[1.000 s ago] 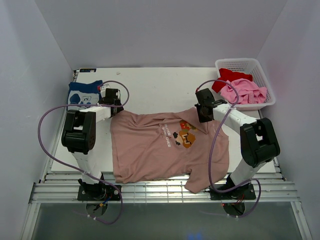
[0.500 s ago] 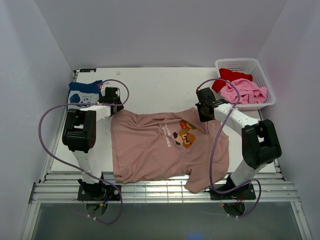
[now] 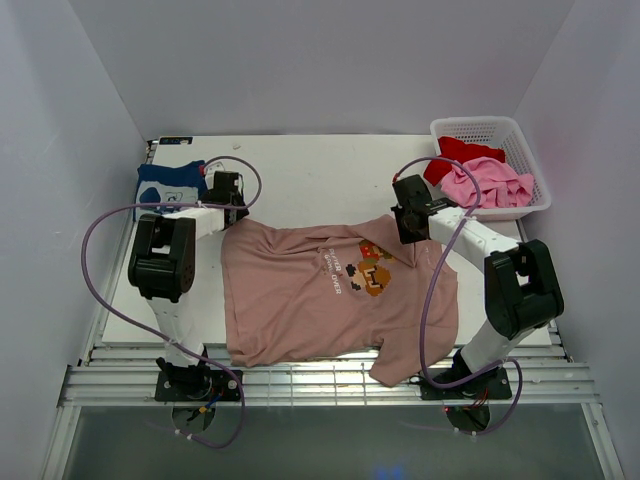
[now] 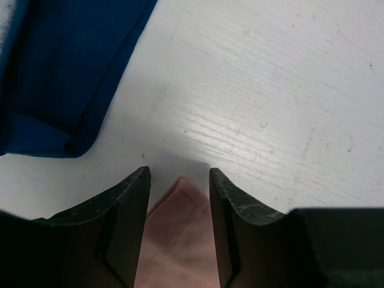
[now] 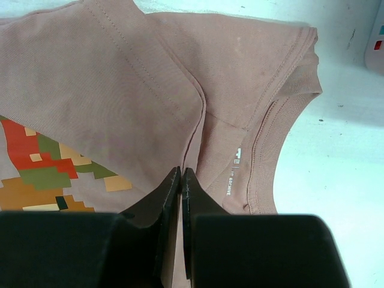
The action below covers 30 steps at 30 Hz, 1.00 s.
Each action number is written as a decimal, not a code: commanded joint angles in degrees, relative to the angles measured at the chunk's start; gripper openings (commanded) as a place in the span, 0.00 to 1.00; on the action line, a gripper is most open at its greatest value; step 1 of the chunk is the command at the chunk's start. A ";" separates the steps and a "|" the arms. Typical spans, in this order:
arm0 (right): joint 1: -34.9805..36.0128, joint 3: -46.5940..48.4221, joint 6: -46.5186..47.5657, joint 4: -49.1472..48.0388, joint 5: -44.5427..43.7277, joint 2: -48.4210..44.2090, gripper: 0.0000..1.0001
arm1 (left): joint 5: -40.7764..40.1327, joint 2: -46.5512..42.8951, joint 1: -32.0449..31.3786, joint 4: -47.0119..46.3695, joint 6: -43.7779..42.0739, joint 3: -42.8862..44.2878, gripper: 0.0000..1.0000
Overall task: Fold and stack the t-shirts
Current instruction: Flatten the tshirt out
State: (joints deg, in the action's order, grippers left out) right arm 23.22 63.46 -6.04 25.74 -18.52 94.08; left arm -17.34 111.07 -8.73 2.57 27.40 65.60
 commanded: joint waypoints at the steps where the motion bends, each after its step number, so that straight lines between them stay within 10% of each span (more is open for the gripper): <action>1: -0.37 0.70 -0.64 0.54 -0.46 -2.68 0.08 | 1.88 3.27 -1.37 4.37 -0.50 0.84 0.54; 30: -0.37 -0.27 -2.04 0.54 1.56 -3.47 0.08 | -2.17 2.49 -2.08 14.48 1.61 0.05 0.48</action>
State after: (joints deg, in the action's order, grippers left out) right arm 23.22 63.31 -7.20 26.02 -17.67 93.03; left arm -21.28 113.10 -10.63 7.16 28.10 69.12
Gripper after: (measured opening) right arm 0.080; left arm 0.482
